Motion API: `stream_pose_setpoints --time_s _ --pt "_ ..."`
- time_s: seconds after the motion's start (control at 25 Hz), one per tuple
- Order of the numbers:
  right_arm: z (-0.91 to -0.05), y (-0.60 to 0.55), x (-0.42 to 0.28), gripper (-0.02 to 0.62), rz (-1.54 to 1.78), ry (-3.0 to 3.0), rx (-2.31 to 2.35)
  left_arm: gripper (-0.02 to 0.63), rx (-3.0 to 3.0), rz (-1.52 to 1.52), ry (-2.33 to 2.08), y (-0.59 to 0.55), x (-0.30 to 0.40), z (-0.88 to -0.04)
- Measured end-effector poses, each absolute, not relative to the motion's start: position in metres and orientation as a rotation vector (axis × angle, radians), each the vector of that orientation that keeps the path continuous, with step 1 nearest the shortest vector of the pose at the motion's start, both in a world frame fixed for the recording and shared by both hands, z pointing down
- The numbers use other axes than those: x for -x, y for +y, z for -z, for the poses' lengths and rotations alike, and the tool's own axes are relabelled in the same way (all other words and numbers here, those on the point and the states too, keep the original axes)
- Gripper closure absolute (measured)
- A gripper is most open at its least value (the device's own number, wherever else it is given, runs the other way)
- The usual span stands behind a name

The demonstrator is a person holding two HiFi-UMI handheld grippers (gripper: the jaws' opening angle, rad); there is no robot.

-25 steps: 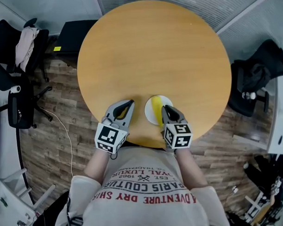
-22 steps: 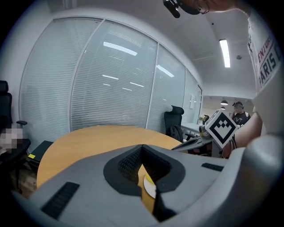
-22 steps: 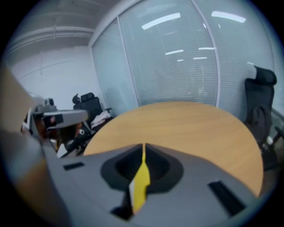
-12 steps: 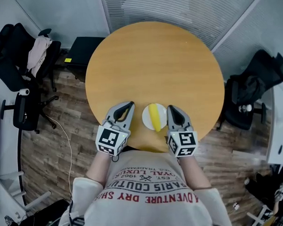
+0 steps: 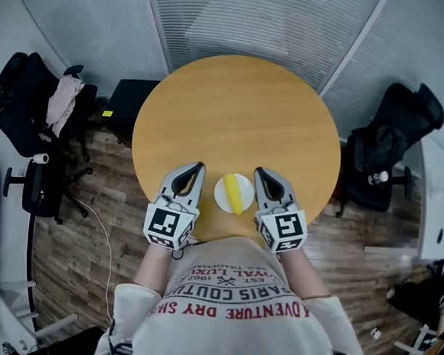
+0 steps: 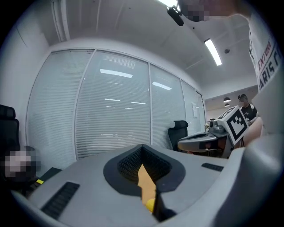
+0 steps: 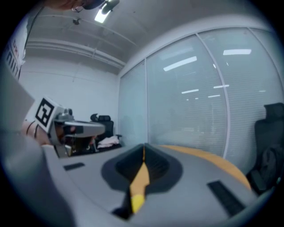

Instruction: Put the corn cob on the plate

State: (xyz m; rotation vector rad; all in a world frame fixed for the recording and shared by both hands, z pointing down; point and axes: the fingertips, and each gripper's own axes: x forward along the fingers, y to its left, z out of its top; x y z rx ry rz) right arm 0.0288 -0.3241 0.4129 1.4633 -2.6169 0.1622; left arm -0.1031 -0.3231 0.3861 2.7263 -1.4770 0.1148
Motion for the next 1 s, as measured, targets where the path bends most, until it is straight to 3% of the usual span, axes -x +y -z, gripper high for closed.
stream_pose_setpoints --time_s 1.0 --pt "-0.4 -0.314 -0.036 0.566 -0.159 -2.669 -1.514 0.574 -2.731 -0.123 -1.472 -0.316 0.097 -0.38"
